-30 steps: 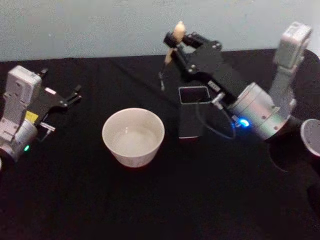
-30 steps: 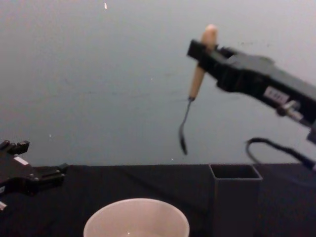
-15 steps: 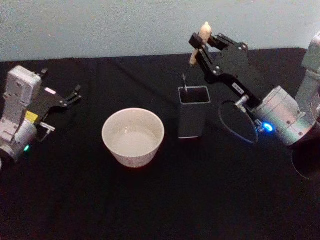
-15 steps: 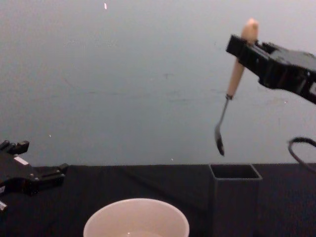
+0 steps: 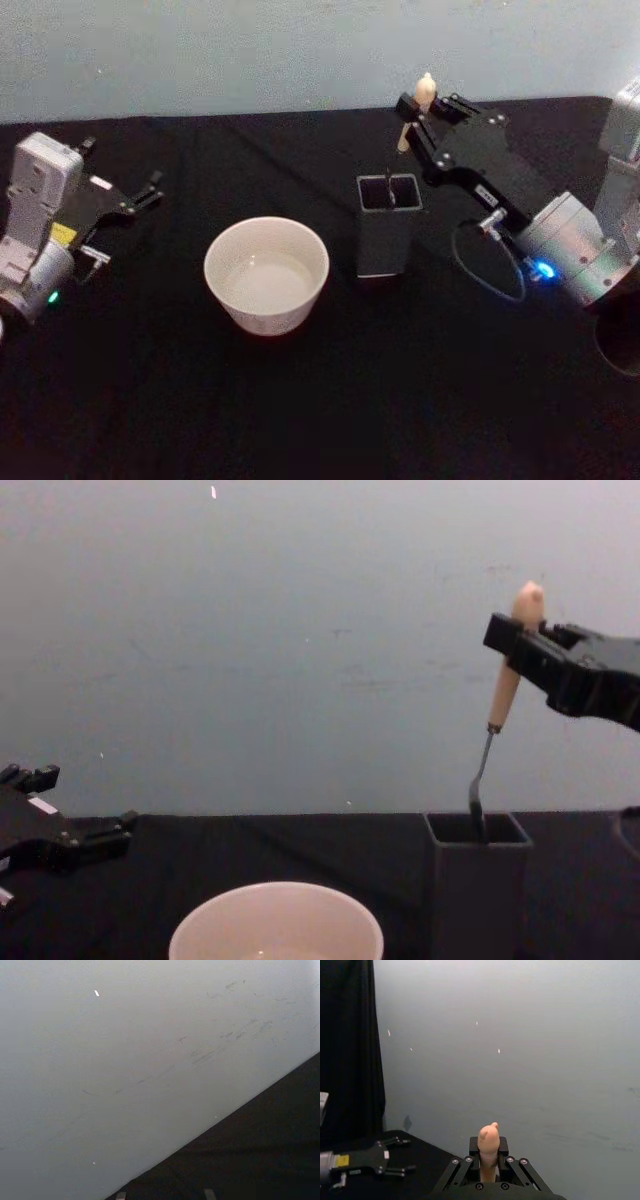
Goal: Pick up the stirring spoon with one hand, stir inside the cup, then place it back in its original position.
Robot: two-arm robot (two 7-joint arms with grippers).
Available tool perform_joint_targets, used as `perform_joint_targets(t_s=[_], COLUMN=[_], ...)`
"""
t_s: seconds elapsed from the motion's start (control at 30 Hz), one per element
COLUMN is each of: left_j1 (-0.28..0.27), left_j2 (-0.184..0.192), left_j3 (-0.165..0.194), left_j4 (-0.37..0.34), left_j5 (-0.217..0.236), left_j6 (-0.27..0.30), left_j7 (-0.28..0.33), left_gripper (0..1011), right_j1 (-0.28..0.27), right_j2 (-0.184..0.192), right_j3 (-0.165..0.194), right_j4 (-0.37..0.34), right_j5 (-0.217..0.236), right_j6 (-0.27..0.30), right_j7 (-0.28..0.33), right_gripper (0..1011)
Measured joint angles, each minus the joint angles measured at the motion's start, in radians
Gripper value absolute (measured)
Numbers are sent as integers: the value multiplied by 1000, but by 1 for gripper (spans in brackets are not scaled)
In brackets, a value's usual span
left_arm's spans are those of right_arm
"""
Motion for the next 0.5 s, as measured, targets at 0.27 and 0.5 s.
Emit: perform_joint_targets(t_s=[0.27, 0.5], left_j1=[0, 0], left_j2=[0, 0], left_j3=[0, 0], left_j4=[0, 0], left_j5=[0, 0], left_j6=[0, 0], left_j7=[0, 0], left_gripper=[1001, 1001], right_j1=[0, 10], right_j2=[-12, -27], right_j3=[0, -6], right_j4=[26, 58], right_j5=[-24, -53], right_j6=[8, 4], right_j7=[-12, -21], right_gripper=[213, 213])
